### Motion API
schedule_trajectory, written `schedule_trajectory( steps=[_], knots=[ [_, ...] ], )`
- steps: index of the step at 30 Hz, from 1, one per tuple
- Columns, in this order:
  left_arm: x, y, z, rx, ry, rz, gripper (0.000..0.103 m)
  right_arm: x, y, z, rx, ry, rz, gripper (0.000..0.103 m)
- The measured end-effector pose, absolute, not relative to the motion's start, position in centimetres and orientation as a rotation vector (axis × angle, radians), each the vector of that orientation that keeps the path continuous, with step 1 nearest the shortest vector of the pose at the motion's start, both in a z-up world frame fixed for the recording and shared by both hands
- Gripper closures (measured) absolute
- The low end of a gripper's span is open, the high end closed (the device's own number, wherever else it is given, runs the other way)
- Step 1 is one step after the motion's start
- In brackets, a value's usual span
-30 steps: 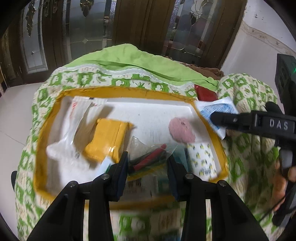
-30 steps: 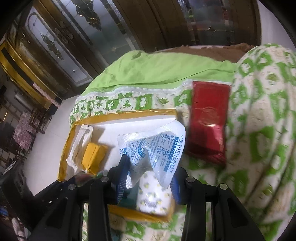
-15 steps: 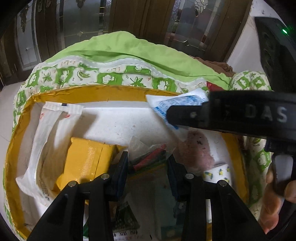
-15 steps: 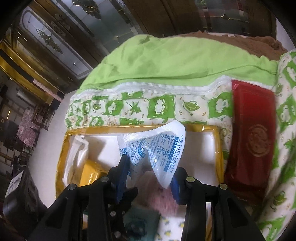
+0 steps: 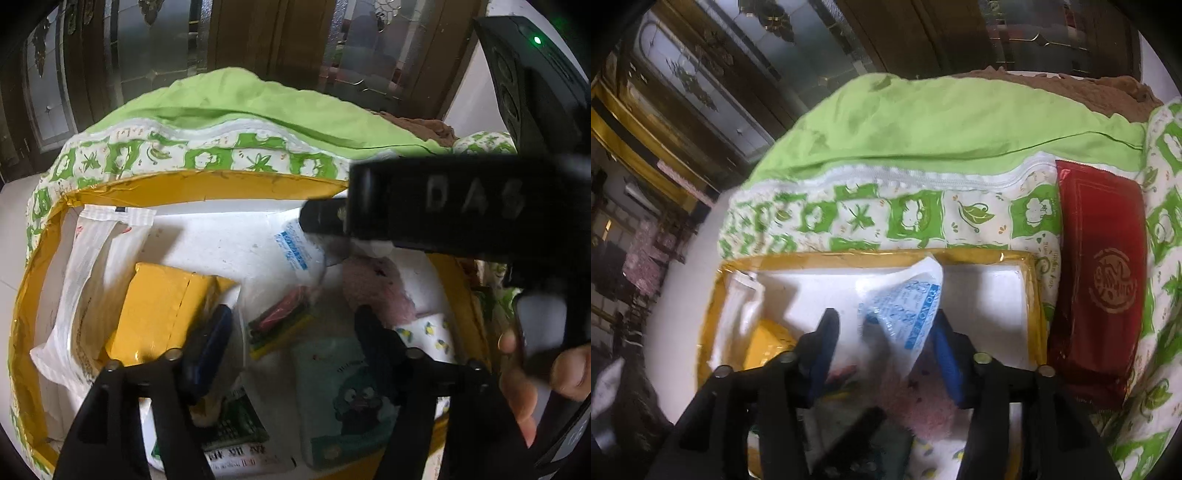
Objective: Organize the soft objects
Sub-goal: 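Lower both held items into the tray and open both grippers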
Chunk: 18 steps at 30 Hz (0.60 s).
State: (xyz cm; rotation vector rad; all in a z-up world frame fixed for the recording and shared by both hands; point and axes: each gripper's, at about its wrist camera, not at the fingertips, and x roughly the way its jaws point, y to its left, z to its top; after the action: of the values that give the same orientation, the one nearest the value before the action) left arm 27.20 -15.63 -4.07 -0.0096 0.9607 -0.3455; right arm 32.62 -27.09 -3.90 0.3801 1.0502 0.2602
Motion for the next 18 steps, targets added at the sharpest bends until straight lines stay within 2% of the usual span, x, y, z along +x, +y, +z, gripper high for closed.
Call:
schedule_trajectory(
  steps=[1, 3, 9, 18],
  knots=[
    [26.8, -15.6, -3.9, -0.003, 0.954, -0.347, 0.031, 32.2, -27.3, -3.4, 0.386, 1.032, 0.258, 0.035],
    [26.3, -15.4, -3.4, 0.001, 0.945, -0.349, 0.029, 31.3, -27.7, -2.5, 0.393, 1.005, 0.261, 0.033],
    [23.8, -12.9, -1.4, -0.056, 0.906, -0.335, 0.023, 28.2, -29.4, -1.2, 0.453, 0.950, 0.243, 0.015],
    [17.5, -7.5, 0.4, -0.079, 0.869, -0.258, 0.018, 22.4, -29.1, -1.7, 0.455, 0.966, 0.243, 0.010]
  ],
)
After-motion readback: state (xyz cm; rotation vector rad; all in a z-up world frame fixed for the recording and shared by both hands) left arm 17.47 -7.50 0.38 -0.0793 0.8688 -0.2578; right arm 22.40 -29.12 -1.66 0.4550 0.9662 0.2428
